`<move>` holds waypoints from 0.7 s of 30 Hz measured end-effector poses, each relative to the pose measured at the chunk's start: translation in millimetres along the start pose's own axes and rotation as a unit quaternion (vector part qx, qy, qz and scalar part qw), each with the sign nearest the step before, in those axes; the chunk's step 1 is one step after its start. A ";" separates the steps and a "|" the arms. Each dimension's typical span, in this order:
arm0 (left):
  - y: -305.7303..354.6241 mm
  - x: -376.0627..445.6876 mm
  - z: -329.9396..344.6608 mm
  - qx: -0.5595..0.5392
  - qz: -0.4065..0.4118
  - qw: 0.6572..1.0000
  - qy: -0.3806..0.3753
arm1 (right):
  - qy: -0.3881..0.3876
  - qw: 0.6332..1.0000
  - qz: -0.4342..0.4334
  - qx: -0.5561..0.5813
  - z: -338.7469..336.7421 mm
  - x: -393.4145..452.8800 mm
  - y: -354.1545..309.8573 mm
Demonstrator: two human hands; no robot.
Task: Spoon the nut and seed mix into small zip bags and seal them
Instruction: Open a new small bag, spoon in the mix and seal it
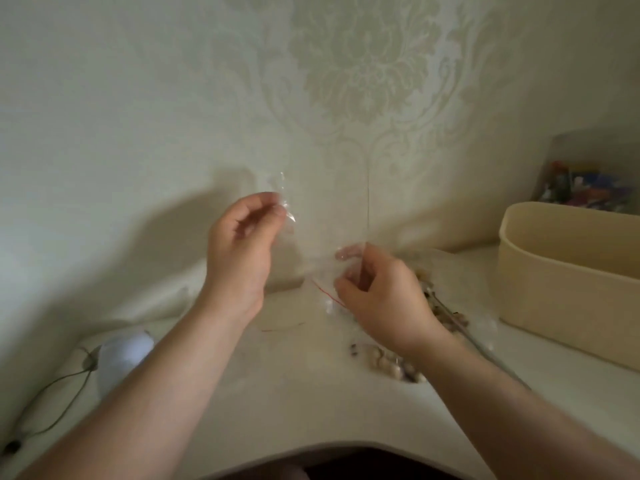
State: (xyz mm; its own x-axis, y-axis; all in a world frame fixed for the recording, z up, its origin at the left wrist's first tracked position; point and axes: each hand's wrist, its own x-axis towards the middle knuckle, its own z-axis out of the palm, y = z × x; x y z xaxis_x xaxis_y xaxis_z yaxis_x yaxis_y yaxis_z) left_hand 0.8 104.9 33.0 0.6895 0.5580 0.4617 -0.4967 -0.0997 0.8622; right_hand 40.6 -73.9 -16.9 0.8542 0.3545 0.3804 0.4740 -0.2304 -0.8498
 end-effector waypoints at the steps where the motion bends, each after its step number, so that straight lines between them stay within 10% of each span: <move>1: 6.2 1.6 -9.7 0.003 0.009 1.000 0.017 | -0.011 0.999 -0.022 -0.029 7.9 -1.0 -6.7; 5: 21.1 1.5 -41.5 0.012 0.020 0.998 0.062 | -0.040 0.973 -0.169 -0.153 55.9 0.6 -17.8; 11: 18.9 -9.8 -62.2 0.012 -0.033 0.998 0.052 | -0.132 0.961 -0.105 -0.221 83.3 9.5 -12.1; 16: 8.3 -22.4 -41.2 0.005 -0.060 0.998 0.024 | 0.001 0.988 -0.142 -0.063 37.7 1.7 -20.0; 21: -4.9 -37.4 15.4 -0.076 -0.164 0.982 -0.052 | 0.089 0.961 -0.209 -0.158 -13.6 10.1 -13.2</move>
State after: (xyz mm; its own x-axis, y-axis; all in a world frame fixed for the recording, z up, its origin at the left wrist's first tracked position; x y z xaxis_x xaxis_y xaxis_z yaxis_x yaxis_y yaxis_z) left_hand -14.3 71.9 14.7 0.8716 0.4518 0.1905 -0.3068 0.1995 0.9306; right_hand 45.9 -79.6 3.1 0.5854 0.3209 0.7445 0.8002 -0.3761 -0.4671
